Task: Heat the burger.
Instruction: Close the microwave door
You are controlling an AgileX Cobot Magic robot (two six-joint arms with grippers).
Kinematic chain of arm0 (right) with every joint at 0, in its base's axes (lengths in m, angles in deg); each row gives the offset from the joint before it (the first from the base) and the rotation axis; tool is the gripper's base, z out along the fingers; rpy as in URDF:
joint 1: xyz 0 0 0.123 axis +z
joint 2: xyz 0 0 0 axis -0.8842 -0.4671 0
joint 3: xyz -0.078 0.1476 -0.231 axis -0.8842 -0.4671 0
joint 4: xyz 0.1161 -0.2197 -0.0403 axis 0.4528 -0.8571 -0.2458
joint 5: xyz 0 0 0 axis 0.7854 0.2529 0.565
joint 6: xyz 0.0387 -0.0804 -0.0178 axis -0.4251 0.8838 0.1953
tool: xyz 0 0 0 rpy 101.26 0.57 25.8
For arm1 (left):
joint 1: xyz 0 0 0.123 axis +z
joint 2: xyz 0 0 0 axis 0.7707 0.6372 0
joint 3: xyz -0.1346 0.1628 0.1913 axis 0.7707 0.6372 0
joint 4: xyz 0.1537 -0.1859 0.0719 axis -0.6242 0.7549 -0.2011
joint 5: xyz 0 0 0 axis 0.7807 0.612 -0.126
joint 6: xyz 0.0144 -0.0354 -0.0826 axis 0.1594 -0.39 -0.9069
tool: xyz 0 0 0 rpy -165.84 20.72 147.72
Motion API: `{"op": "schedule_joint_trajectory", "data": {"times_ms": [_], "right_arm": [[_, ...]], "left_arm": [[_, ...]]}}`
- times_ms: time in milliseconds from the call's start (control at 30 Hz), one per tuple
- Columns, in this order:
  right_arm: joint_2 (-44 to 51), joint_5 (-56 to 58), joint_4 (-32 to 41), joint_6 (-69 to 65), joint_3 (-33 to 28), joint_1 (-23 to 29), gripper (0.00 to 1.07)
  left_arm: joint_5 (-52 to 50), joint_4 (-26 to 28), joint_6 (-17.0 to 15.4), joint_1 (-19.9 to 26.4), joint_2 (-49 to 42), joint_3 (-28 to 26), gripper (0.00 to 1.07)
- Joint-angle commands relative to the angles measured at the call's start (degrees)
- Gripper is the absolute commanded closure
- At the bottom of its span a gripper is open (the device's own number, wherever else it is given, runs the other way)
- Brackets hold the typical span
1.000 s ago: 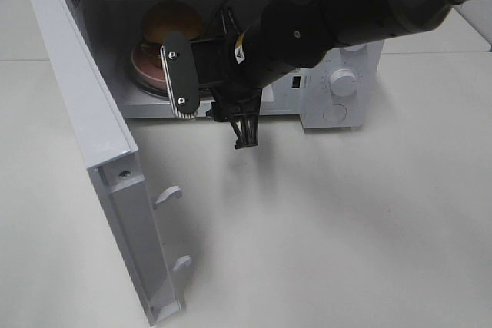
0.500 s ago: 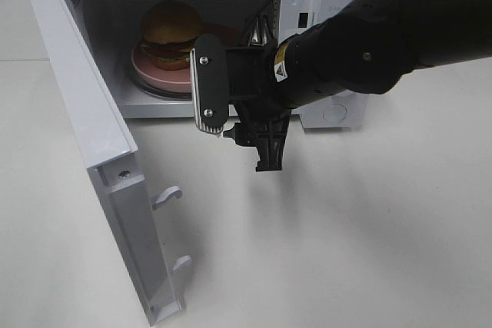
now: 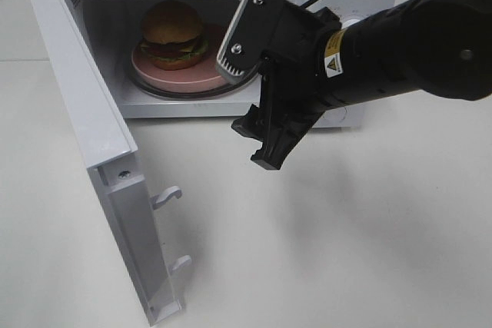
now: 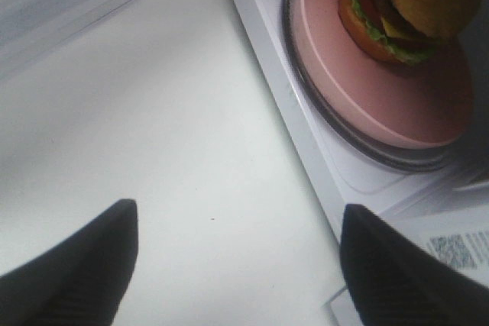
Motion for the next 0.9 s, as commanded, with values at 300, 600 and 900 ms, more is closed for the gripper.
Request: {"op": "schedule_joint_trajectory", "data": {"times_ms": [300,600,900], "right_arm": [[12.32,3.32,-0.29,-20.40,-5.27,-0.06,0.31],[18.16,18.05,-1.66,-28.30,-5.21,-1.32,0.21],[23.72,41.31,-2.92,-29.97,-5.21,-3.72,0.24]], "left_arm": [[0.00,-0.11,0.00,0.11,-0.06,0.06,0.04],[0.00,-0.11,0.00,0.11,-0.06,0.06,0.04],[0.00,-0.11,0.00,0.11,-0.06,0.06,0.04]]}}
